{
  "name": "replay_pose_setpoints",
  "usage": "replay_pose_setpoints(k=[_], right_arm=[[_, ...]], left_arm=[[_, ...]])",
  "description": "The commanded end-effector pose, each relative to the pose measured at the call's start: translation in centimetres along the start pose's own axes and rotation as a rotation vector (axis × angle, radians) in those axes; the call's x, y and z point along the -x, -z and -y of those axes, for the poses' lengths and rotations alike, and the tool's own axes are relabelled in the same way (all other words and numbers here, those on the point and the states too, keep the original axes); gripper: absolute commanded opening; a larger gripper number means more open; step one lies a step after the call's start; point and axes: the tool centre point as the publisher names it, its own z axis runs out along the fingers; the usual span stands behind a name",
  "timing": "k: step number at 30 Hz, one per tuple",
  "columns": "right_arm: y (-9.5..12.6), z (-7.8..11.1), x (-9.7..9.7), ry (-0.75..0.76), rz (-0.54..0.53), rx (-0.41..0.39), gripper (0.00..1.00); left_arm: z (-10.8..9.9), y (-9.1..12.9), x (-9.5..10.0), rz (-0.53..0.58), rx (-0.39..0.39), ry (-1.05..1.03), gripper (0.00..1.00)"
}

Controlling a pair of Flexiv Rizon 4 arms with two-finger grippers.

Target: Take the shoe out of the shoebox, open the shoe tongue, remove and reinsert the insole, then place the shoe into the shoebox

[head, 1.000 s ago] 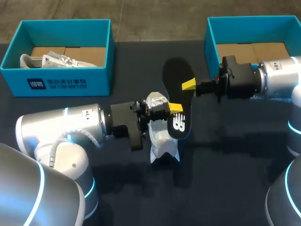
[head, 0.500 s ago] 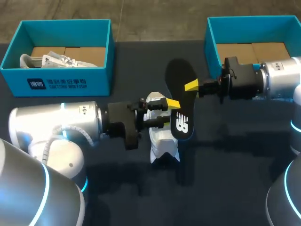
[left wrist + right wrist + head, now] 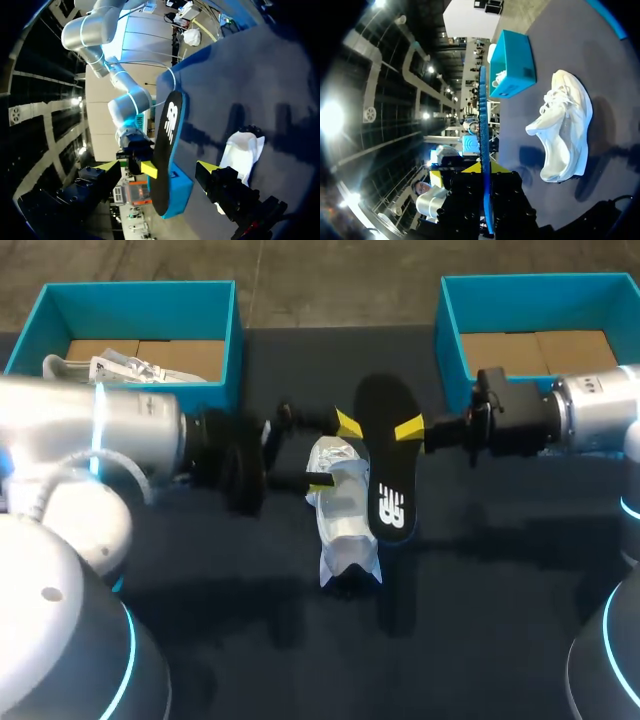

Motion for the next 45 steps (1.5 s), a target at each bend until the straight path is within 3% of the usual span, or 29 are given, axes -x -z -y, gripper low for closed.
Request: replay_pose_setpoints(k=[1, 14, 24, 26, 28, 45], right_arm=[[-0.6, -0.4, 0.4, -0.009, 0.016, -0.017, 0.00], [-1.8, -0.6, 1.7, -0.010, 0.037, -0.033, 0.00], [-2.4, -0.8, 2.5, 0.002, 0.036, -0.039, 0.00], [-2.4, -0.9, 2.4, 0.008, 0.042, -0.041, 0.00], [-2.4, -1.0, 2.3, 0.014, 0.042, -0.042, 0.00], [-2.2, -1.8, 2.1, 0.027, 0.026, -0.062, 0.00]], left_arm=[[-1.0, 1.9, 1.1, -0.377, -0.050, 0.014, 1.00], [-2.7, 2.9, 3.0, -0.845, -0.158, 0.012, 1.00], [-3.5, 2.1, 5.0, -1.051, -0.207, -0.042, 1.00], [-3.6, 1.8, 5.5, -1.065, -0.211, -0.047, 1.00], [-3.8, 1.3, 6.1, -1.010, -0.187, -0.040, 1.00], [-3.8, 1.3, 6.1, -1.010, -0.187, -0.040, 1.00]])
